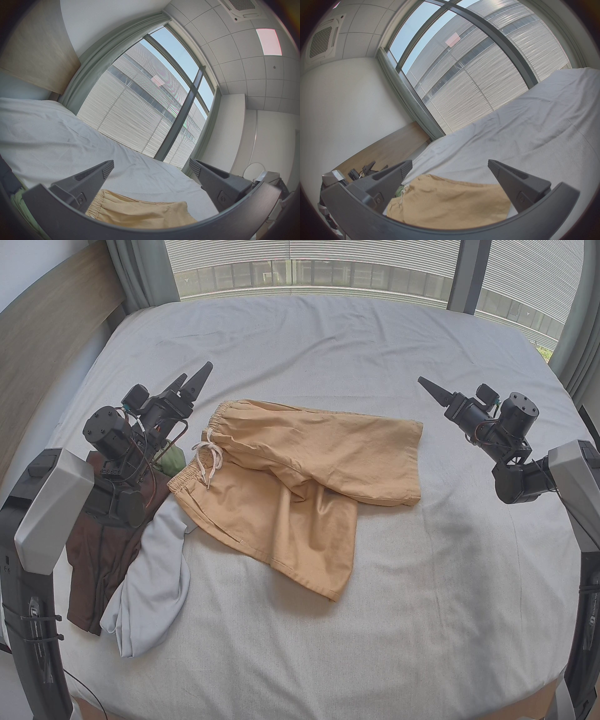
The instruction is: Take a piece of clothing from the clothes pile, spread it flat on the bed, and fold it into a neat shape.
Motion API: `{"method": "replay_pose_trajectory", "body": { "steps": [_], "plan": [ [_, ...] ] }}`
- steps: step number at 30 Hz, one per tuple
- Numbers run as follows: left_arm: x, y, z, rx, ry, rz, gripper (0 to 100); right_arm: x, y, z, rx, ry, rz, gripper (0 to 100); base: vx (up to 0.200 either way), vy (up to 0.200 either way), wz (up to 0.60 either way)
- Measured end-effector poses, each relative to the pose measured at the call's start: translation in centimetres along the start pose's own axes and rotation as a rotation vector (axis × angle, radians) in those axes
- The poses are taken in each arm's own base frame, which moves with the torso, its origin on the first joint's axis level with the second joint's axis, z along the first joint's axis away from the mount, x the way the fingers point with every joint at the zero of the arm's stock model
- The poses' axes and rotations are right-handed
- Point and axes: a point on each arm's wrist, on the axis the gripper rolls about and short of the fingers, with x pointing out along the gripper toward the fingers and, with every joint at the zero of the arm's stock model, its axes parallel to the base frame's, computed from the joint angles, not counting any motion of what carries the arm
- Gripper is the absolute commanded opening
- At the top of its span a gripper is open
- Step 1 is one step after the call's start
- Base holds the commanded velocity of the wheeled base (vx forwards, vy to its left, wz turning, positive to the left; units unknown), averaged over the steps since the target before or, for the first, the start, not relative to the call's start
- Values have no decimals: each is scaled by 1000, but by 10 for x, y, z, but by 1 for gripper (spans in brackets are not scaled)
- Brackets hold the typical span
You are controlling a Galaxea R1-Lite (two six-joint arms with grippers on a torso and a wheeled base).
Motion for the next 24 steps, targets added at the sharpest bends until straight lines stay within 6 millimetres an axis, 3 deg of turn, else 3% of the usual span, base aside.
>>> {"method": "replay_pose_trajectory", "body": {
  "steps": [6,10,20,22,23,24],
  "plan": [
    [-8,-4,3,-1,4,8,100,-17,10,-23,12,91,-30,100,0,0,0],
    [-23,-10,1,-17,54,23,100,-31,25,-37,21,143,-31,100,0,0,0],
    [-95,-39,5,-111,316,21,100,-63,73,-71,79,281,3,100,0,0,0],
    [-111,-46,8,-124,366,7,100,-70,86,-83,100,327,15,100,0,0,0],
    [-127,-55,12,-122,412,-13,100,-79,105,-99,123,385,25,100,0,0,0],
    [-128,-56,13,-120,416,-16,100,-80,108,-102,126,393,27,100,0,0,0]
  ]
}}
